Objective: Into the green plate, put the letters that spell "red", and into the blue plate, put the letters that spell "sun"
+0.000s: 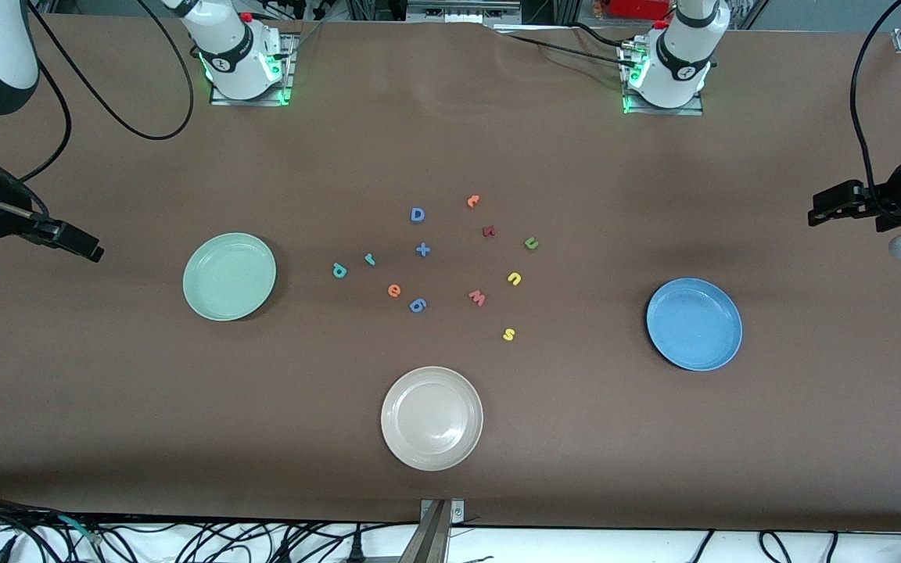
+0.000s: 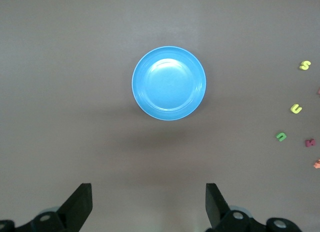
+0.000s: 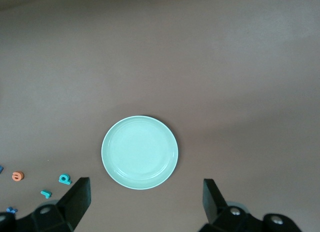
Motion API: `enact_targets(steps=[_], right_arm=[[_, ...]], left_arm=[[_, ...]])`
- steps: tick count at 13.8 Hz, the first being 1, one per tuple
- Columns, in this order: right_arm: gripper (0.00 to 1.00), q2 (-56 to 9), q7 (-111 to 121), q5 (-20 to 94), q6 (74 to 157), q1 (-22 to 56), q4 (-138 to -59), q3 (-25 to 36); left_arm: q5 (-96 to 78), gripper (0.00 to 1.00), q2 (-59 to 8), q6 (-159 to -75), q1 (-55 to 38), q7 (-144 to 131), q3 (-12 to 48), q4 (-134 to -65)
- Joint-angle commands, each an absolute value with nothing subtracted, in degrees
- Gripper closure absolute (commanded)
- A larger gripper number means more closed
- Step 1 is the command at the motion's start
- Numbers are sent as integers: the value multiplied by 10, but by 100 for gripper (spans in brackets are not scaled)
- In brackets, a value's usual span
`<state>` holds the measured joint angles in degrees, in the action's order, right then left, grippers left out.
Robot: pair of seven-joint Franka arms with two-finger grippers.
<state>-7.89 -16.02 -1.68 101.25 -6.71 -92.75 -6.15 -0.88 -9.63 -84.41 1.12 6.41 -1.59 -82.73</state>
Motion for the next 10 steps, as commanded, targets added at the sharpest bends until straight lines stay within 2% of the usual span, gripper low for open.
enact_targets(steps=[1, 10], right_arm=[[1, -72, -169, -5, 1013, -70, -928, -68], [0, -75, -157, -6, 1019, -72, -926, -65]], left_arm=[[-36, 0, -100, -845, 11, 72, -19, -816], [-35, 0, -100, -847, 10, 72, -18, -809]])
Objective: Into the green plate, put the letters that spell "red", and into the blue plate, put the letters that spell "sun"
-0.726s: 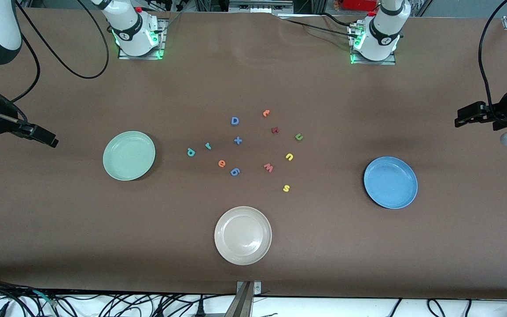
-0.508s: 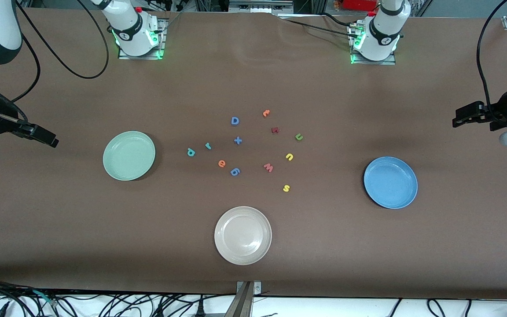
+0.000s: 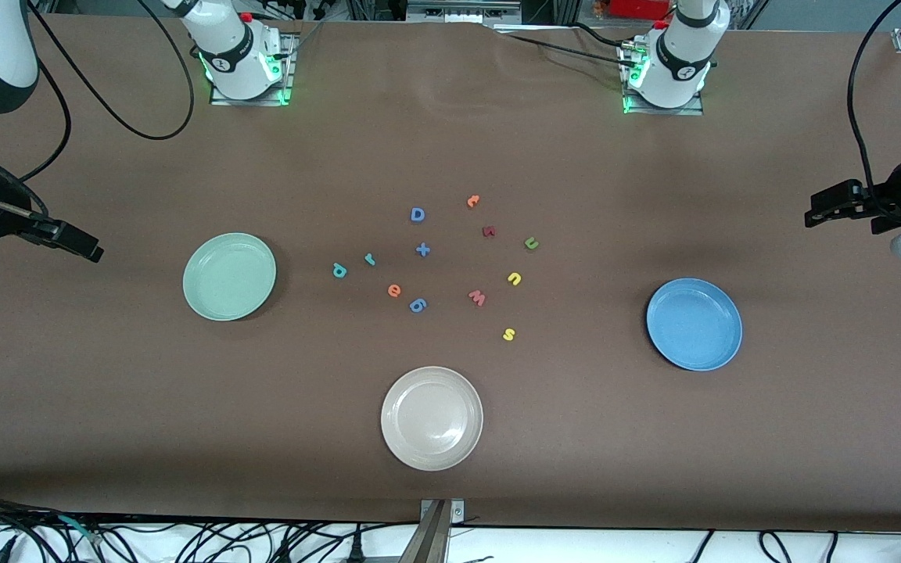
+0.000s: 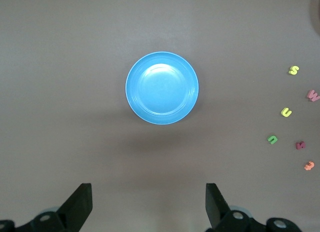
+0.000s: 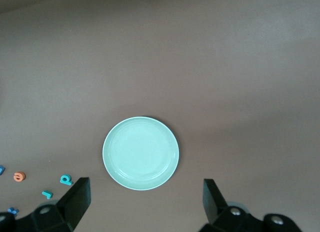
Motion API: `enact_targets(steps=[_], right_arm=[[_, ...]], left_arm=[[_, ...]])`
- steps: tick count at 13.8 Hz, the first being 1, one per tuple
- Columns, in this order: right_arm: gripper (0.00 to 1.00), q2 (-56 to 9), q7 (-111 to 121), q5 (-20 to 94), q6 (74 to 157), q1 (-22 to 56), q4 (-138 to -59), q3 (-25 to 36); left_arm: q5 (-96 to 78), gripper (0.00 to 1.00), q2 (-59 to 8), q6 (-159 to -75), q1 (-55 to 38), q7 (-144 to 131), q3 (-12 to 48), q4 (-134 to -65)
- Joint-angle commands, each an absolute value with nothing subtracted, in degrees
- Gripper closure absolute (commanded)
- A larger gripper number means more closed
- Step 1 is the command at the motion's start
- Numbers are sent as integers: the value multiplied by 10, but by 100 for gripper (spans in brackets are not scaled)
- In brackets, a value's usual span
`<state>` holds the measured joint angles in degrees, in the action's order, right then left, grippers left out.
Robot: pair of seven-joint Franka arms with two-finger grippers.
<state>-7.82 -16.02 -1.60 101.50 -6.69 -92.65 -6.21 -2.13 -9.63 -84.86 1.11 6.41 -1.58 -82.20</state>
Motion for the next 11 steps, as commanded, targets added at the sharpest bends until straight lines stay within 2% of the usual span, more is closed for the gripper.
enact_targets(steps=[1, 11], right_arm=[[0, -78, -157, -8, 1019, -72, -926, -66], [0, -93, -157, -9, 1019, -72, -913, -65]], left_arm=[[-35, 0, -100, -847, 11, 74, -18, -809], [-35, 0, -103, -848, 10, 77, -18, -809]])
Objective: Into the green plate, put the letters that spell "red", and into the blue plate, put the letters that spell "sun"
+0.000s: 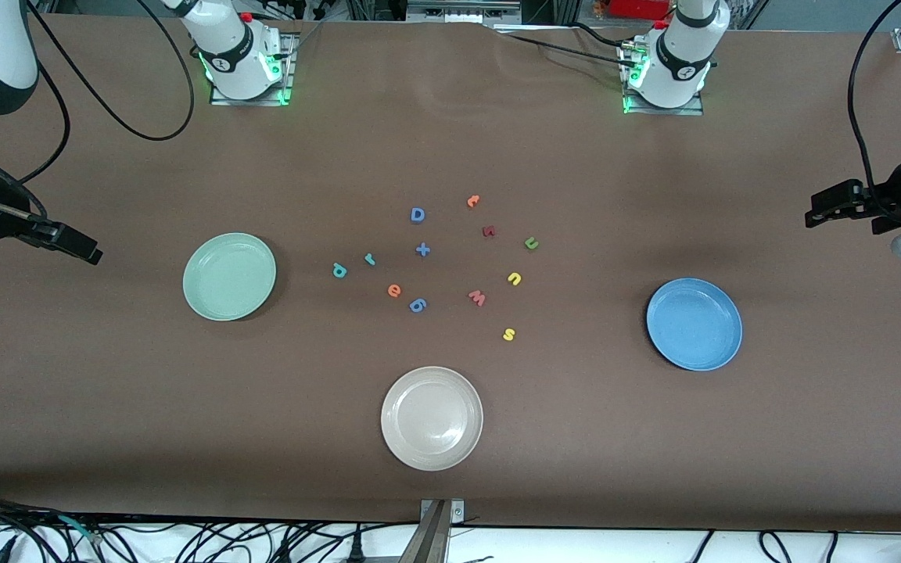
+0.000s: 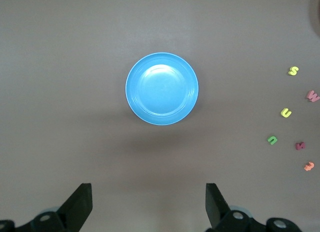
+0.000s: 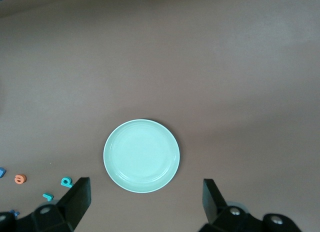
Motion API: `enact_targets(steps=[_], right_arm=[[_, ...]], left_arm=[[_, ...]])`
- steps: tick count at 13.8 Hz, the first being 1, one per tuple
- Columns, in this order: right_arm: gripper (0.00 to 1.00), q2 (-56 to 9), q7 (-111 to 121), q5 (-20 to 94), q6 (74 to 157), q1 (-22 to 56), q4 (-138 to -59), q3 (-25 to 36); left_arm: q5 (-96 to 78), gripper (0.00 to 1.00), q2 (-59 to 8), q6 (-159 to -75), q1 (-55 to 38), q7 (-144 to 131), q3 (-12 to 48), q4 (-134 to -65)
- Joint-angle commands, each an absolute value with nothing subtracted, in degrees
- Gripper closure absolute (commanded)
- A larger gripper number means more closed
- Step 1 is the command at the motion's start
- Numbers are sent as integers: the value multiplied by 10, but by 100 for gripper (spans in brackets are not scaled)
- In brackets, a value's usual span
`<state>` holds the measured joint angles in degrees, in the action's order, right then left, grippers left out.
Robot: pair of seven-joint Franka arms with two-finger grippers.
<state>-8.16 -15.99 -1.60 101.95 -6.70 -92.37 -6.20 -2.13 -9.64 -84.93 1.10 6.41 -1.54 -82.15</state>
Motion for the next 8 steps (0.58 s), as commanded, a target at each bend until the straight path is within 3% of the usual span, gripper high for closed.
enact_targets(steps=[1, 8], right_arm=[[0, -93, -158, -9, 1019, -72, -912, -65], [0, -91, -167, -6, 1013, -72, -913, -66]], left_arm=[[-35, 0, -104, -848, 10, 77, -18, -809], [-35, 0, -104, -848, 10, 77, -18, -807]])
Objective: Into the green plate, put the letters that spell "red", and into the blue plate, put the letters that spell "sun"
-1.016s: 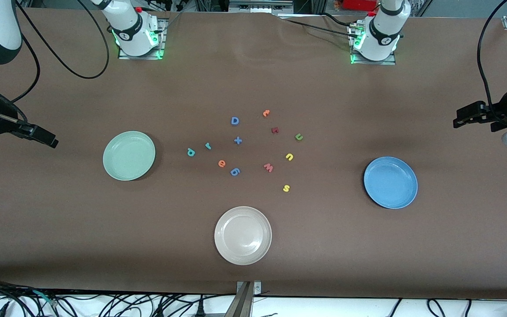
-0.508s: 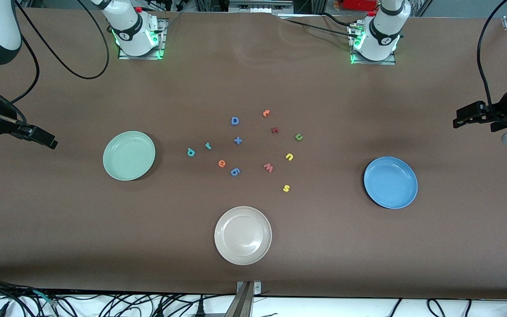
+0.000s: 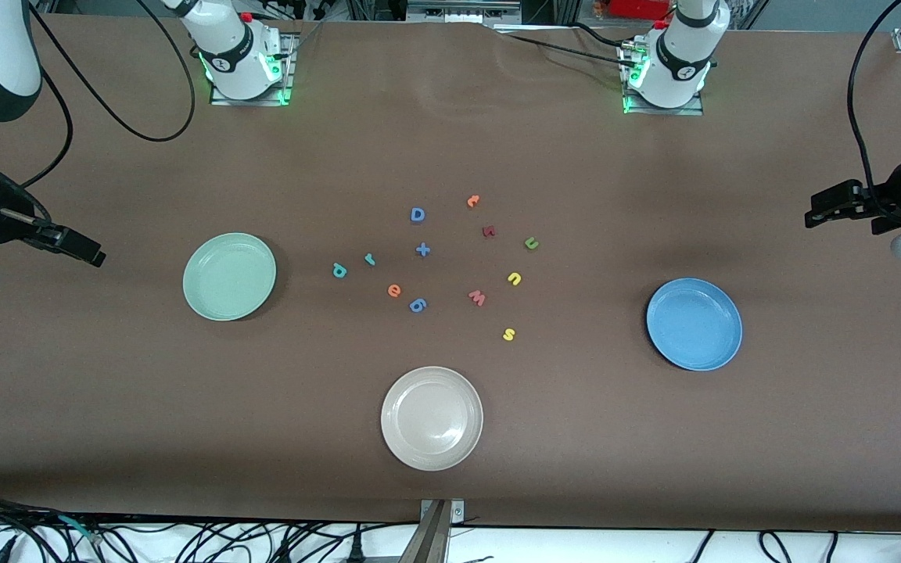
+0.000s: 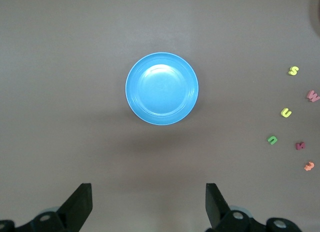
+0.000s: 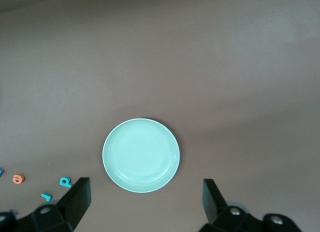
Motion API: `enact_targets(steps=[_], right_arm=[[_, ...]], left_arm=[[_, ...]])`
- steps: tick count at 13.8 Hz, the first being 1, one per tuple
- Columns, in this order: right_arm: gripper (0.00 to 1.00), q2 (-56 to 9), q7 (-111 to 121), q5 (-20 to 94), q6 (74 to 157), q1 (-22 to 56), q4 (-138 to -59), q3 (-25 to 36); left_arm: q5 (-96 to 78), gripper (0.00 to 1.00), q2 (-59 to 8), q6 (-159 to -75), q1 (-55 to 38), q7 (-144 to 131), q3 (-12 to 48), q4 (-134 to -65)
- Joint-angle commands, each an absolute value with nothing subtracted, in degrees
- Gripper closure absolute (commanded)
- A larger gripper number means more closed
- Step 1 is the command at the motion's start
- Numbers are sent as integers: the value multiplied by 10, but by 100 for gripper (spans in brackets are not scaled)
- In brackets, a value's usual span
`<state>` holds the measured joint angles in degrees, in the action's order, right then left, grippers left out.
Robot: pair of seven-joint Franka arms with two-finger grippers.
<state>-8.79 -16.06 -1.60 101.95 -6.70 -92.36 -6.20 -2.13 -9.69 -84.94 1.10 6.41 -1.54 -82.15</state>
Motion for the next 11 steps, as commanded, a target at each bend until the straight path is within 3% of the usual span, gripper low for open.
enact_targets(steps=[1, 11], right_arm=[[0, -91, -167, -6, 1013, -72, -913, -66], [0, -96, -160, -7, 1016, -72, -915, -65]], left_arm=[[-35, 0, -104, -848, 10, 77, -18, -808], [-35, 0, -105, -848, 10, 78, -18, -808]])
